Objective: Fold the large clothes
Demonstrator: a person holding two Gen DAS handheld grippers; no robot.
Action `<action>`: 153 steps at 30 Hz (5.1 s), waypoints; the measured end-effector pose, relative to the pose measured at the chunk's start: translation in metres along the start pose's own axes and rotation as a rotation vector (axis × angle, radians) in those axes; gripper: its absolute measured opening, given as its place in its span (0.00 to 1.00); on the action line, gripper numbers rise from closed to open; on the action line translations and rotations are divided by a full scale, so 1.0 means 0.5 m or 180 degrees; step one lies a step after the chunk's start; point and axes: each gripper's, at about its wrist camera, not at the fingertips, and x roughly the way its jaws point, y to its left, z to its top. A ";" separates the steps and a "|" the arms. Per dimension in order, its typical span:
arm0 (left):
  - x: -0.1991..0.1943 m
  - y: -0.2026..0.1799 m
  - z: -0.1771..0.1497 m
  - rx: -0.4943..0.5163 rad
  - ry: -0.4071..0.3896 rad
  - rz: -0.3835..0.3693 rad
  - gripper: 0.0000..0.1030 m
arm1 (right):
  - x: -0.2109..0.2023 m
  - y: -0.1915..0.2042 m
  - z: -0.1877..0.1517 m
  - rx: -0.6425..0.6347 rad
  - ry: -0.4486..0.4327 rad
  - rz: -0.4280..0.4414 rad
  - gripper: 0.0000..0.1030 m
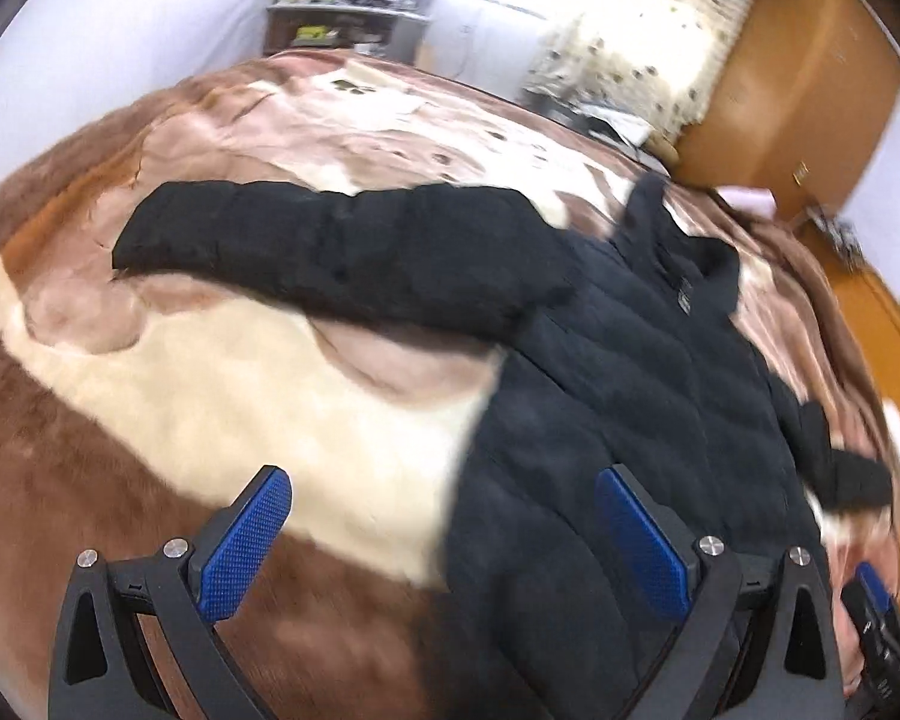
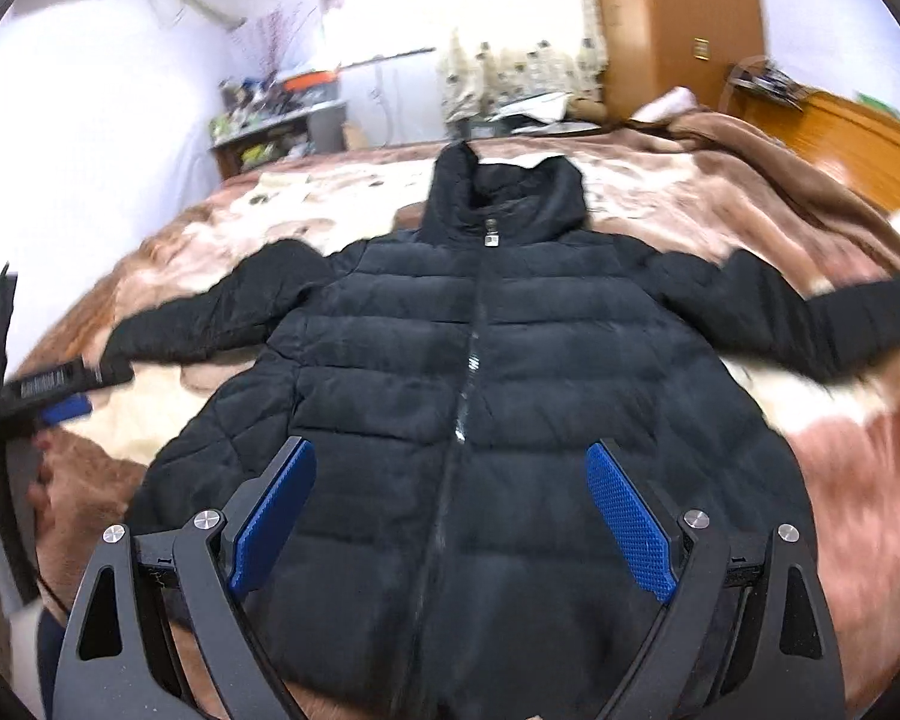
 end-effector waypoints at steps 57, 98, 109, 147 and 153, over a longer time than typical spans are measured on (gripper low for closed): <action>0.156 -0.238 0.321 0.0827 -0.0647 0.0029 0.17 | 0.203 -0.018 0.188 0.0092 -0.0091 0.0176 0.89; 0.217 -0.204 0.184 0.0971 0.0056 -0.0087 0.78 | 0.493 -0.057 0.210 0.0509 0.0639 0.0763 0.80; 0.238 -0.161 0.193 0.0644 0.0167 -0.0039 0.79 | 0.505 -0.025 0.213 0.0298 0.0733 0.0707 0.03; 0.429 -0.326 0.191 0.0987 0.0409 0.0366 0.81 | 0.449 -0.327 0.176 0.0340 0.0727 -0.0545 0.04; 0.420 -0.328 0.191 0.0961 0.0488 0.0414 0.82 | 0.443 -0.323 0.184 0.0228 0.0800 -0.0794 0.20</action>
